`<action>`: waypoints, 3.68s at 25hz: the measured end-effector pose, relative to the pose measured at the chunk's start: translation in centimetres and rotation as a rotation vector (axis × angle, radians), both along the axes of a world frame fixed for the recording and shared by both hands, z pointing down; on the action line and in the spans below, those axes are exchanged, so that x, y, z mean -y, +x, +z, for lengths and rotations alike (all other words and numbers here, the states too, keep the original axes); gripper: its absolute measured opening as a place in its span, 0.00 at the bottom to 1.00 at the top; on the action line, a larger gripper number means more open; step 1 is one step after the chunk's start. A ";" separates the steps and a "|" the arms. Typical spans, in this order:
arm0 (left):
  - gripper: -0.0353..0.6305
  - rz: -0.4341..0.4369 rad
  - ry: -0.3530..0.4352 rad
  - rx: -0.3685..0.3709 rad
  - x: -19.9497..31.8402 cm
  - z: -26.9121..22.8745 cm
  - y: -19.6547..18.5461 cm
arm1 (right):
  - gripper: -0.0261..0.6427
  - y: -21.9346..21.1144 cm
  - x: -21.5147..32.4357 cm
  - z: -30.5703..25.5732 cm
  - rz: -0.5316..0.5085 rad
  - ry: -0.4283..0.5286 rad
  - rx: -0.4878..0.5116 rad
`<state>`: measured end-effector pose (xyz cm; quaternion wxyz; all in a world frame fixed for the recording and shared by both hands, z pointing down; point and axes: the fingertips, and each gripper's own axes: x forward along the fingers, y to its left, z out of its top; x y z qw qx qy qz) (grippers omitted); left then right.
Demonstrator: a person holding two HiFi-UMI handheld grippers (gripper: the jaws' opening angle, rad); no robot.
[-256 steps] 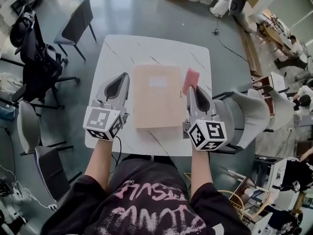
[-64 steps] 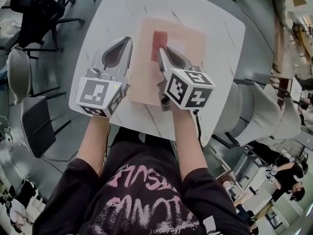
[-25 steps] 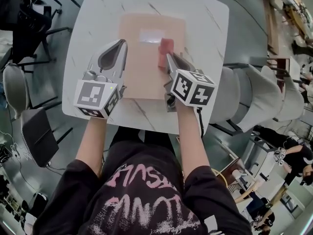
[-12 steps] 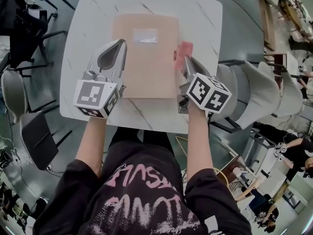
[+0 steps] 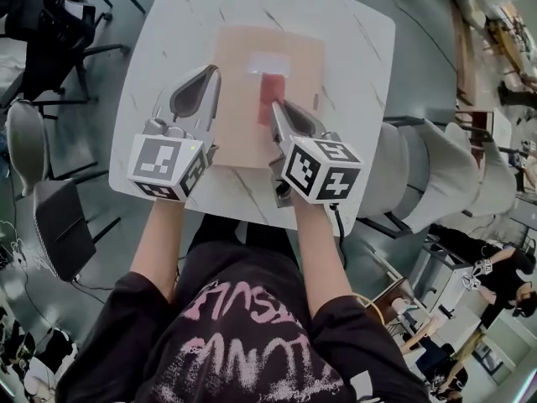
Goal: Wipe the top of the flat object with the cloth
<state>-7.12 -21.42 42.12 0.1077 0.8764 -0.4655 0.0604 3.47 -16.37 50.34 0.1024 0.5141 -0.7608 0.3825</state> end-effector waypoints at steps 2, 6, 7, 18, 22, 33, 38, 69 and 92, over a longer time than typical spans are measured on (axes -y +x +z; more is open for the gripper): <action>0.05 -0.020 0.000 0.000 -0.1 0.1 -1.1 | 0.11 -3.2 -0.3 0.0 -0.061 -0.004 0.018; 0.05 -0.038 0.005 0.001 -0.5 0.4 -2.9 | 0.11 -8.2 -1.3 0.3 -0.161 -0.018 0.040; 0.05 -0.044 0.004 0.002 -0.6 0.5 -3.4 | 0.11 -9.1 -1.6 0.6 -0.180 -0.025 0.043; 0.05 -0.041 -0.002 0.002 -0.7 0.7 -3.8 | 0.11 -9.0 -2.5 2.2 -0.173 -0.073 0.035; 0.05 -0.009 -0.003 -0.001 -0.7 0.8 -2.0 | 0.11 -6.8 -2.8 2.5 -0.128 -0.083 0.030; 0.05 0.102 -0.010 -0.004 -1.3 0.9 3.9 | 0.11 1.6 -4.1 3.5 0.050 -0.113 0.008; 0.05 0.134 -0.013 -0.006 -1.7 1.0 6.0 | 0.11 5.5 -4.8 3.9 0.126 -0.123 -0.002; 0.05 0.031 0.039 -0.039 -2.3 -4.6 2.9 | 0.11 5.9 -0.9 -6.0 0.099 0.171 -0.011; 0.05 0.020 0.065 -0.033 -4.1 -7.5 2.7 | 0.11 7.1 -2.0 -11.0 0.122 0.342 -0.054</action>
